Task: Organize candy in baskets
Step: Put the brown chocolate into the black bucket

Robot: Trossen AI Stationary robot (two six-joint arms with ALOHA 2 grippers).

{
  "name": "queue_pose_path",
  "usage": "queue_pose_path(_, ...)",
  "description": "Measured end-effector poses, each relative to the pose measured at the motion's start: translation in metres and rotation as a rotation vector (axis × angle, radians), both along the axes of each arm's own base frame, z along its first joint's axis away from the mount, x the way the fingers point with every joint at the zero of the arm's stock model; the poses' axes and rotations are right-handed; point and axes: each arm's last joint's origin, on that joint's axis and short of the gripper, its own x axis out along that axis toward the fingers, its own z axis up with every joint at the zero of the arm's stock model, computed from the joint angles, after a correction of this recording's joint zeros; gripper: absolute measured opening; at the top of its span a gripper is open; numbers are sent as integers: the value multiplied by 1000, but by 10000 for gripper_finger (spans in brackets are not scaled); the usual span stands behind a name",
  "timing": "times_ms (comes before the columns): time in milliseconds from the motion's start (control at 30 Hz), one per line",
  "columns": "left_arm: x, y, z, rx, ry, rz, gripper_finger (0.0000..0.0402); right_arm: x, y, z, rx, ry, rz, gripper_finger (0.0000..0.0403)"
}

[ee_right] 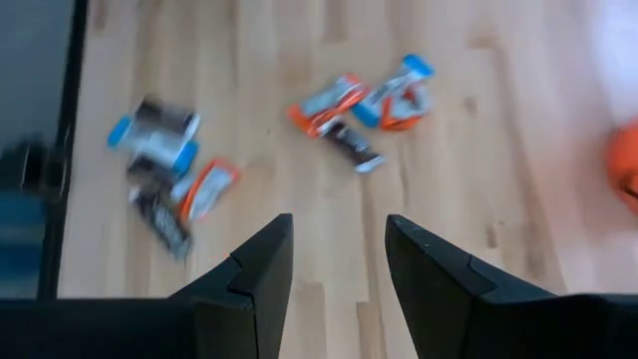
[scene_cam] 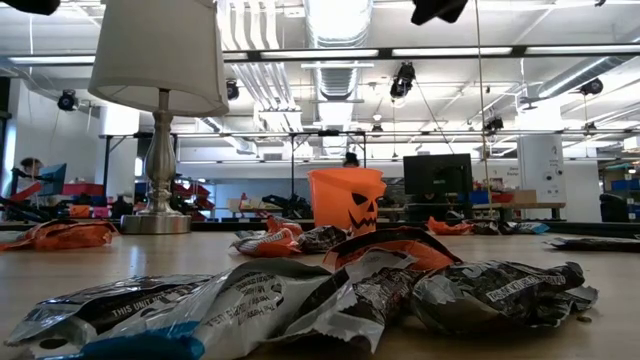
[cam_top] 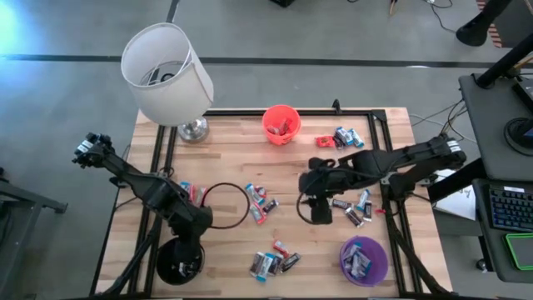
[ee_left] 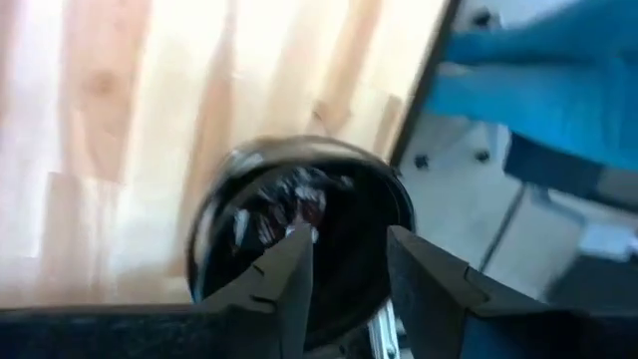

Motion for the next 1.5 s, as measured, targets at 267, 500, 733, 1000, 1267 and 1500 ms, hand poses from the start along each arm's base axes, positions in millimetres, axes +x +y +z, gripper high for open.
queue_pose_path(267, 4, 6, -1, 190, -98, 165, 116, 18, 7, -54, -49, 148, 241, 152)
queue_pose_path(500, 9, 14, -1, 400, -239, 271, 116, 39, 13, -90, -42, 203, 268, 140)
queue_pose_path(733, 12, 20, 0, 502, -298, 320, 109, 50, 27, -108, 52, 221, 332, 128)
queue_pose_path(1000, 15, 27, 0, 553, -321, 362, 102, 57, 56, -119, 89, 172, 389, 137)
queue_pose_path(1267, 15, 28, 0, 572, -323, 317, 102, 62, 75, -130, 132, 145, 361, 169)
queue_pose_path(1500, 16, 28, 0, 582, -330, 284, 102, 65, 94, -158, 165, 215, 365, 178)
